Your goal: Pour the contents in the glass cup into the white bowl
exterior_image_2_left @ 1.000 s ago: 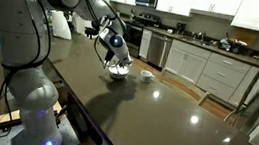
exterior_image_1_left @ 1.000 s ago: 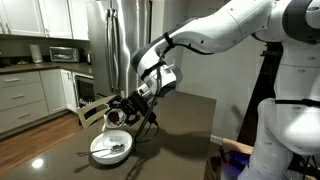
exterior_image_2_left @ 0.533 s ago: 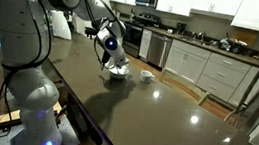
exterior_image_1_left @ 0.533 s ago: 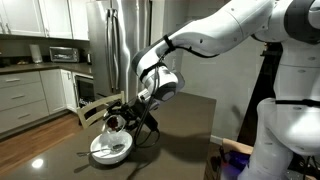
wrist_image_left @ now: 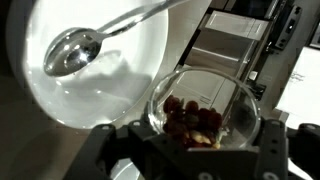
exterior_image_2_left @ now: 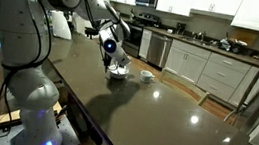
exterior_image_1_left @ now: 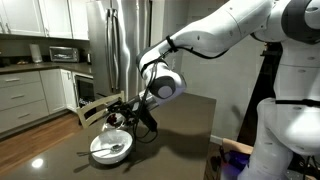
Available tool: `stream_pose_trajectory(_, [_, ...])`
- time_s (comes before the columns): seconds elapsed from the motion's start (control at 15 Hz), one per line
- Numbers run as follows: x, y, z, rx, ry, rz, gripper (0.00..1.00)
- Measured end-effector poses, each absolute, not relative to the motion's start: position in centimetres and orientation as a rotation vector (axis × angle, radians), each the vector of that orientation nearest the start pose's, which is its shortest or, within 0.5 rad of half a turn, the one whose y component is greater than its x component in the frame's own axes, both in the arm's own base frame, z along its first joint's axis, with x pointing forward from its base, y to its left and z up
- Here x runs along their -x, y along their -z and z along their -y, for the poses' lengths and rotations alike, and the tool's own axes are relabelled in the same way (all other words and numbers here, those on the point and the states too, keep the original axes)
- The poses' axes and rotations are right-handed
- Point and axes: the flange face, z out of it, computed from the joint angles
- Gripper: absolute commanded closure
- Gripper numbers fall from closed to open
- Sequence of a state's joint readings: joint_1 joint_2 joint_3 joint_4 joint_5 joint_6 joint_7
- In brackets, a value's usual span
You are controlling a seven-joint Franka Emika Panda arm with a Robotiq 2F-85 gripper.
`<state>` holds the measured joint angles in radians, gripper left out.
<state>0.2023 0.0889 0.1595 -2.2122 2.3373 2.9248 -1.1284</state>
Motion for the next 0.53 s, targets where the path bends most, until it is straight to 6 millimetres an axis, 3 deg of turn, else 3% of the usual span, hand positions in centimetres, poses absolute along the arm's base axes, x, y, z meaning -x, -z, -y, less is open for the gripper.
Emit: stream_pose_trajectory(0.53, [-50.0, -33.2, -15.1, 2.02, 0.809, -0.729, 0.46])
